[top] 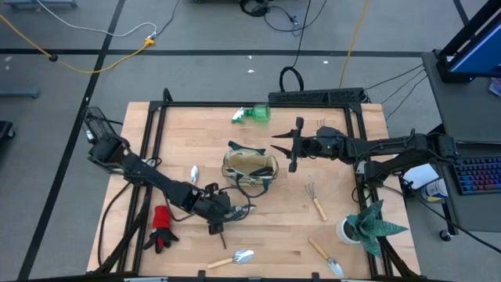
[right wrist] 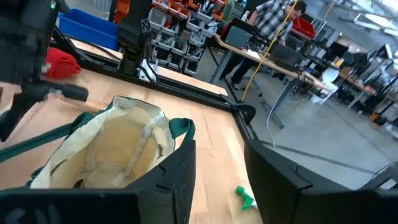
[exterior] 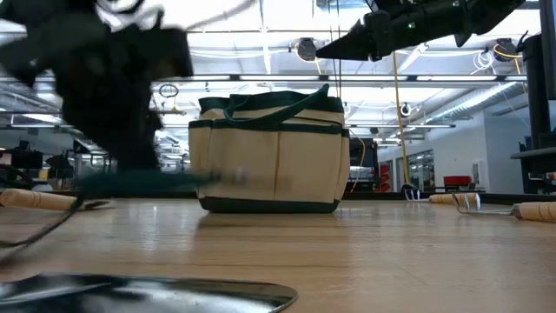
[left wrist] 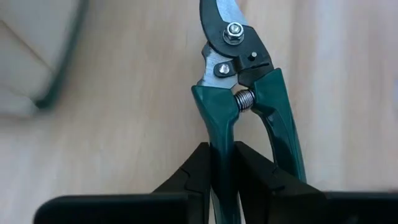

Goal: Pick & Place Garden tools in Gardening bag
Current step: Put the green shears into the brown gardening bag

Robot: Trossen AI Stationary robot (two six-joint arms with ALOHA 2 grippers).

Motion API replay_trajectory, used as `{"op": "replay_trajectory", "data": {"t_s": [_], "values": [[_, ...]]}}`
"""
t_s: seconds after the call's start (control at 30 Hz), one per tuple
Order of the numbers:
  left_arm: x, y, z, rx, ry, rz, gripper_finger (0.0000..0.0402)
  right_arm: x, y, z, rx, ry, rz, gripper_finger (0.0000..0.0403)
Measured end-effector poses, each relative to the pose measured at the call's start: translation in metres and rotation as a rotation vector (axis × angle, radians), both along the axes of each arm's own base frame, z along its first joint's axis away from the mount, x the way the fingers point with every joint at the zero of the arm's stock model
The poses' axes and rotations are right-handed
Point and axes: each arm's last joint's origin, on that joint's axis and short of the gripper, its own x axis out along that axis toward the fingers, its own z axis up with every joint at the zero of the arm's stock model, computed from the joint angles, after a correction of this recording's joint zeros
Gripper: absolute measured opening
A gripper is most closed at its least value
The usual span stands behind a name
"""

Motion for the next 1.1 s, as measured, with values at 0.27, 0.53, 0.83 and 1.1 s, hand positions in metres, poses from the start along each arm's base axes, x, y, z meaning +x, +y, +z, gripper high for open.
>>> {"op": "replay_trajectory", "data": {"t_s": [0.27, 0.53, 0.83, 1.1], "values": [[-0.009, 0.018, 0.04, 0.086, -0.1, -0.061, 0.0051, -0.001, 0.0, -0.005, 0.037, 0.041, -0.006, 0.013], [-0.014, 0.032, 0.059, 0.122, -0.144, -0.138, 0.0057, -0.002, 0.0, -0.01, 0.122, 0.075, -0.023, 0.013], [-0.024, 0.033, 0.077, 0.13, -0.192, -0.273, 0.0059, -0.002, 0.0, -0.011, 0.19, 0.075, -0.038, 0.013], [-0.033, 0.036, 0.093, 0.126, -0.246, -0.314, 0.0059, -0.002, 0.0, -0.011, 0.23, 0.067, -0.045, 0.013]]}}
